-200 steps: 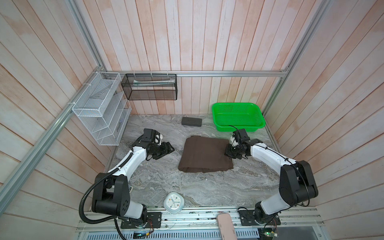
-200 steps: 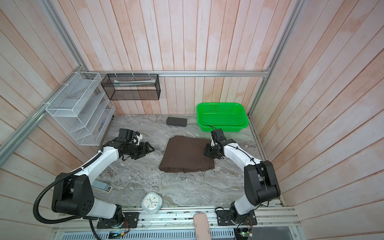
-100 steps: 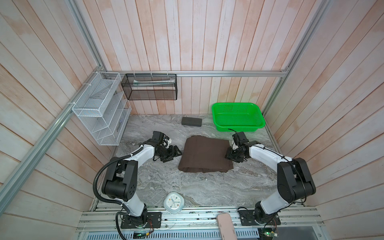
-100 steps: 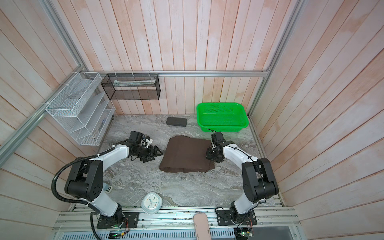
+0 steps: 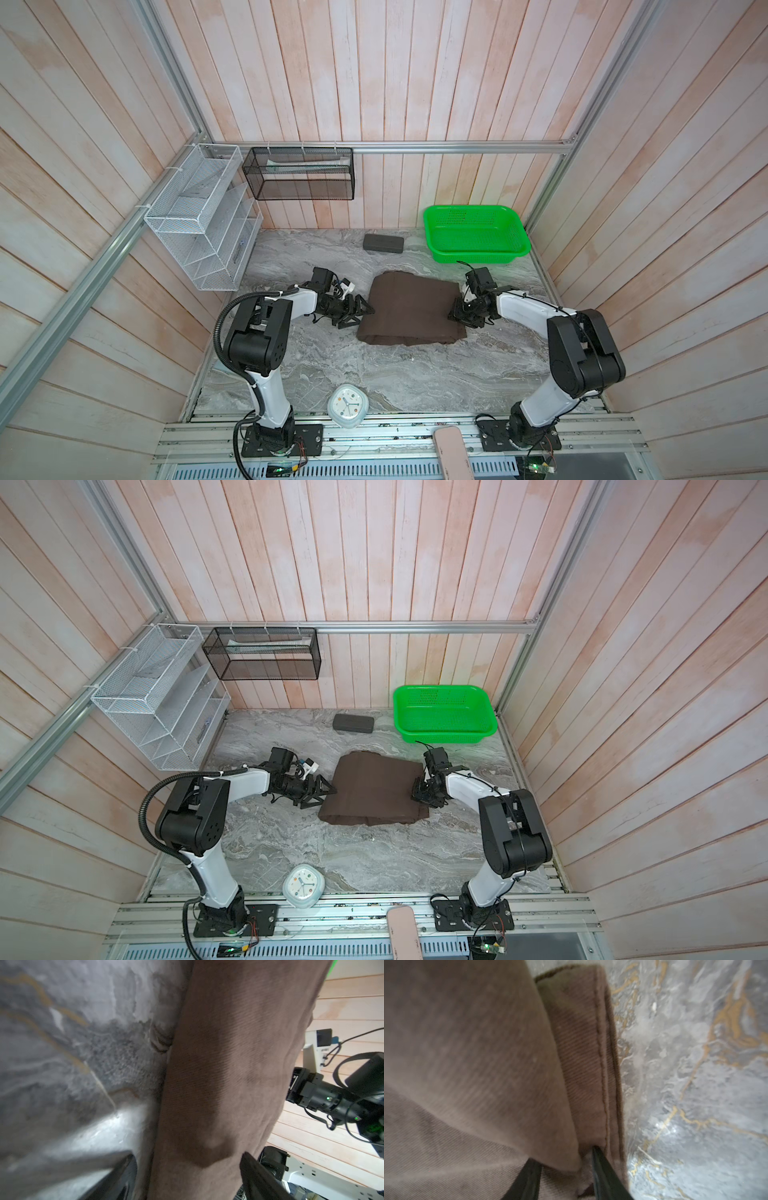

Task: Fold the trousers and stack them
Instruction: 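Grasp the bundle's near corner with the left gripper while the right holds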

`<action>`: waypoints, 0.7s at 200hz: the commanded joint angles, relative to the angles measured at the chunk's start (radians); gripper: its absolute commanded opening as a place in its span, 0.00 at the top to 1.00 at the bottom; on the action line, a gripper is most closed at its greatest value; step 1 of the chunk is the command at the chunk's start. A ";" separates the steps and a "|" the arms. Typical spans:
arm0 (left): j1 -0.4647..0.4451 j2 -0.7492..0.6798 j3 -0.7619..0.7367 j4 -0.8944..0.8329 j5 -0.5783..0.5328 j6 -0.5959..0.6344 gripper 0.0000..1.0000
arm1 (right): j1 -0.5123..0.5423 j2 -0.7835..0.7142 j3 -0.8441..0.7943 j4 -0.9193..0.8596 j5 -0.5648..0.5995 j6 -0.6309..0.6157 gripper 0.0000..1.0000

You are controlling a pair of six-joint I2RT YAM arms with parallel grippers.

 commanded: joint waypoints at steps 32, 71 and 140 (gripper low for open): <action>-0.013 0.068 0.018 0.094 0.107 -0.020 0.20 | -0.011 0.038 -0.042 0.039 -0.064 -0.009 0.58; -0.023 0.071 0.012 0.127 0.153 -0.036 0.30 | -0.025 -0.010 -0.067 0.099 -0.150 0.012 0.52; -0.026 0.021 -0.003 0.169 0.183 -0.075 0.81 | -0.080 -0.233 -0.116 0.110 -0.109 0.071 0.19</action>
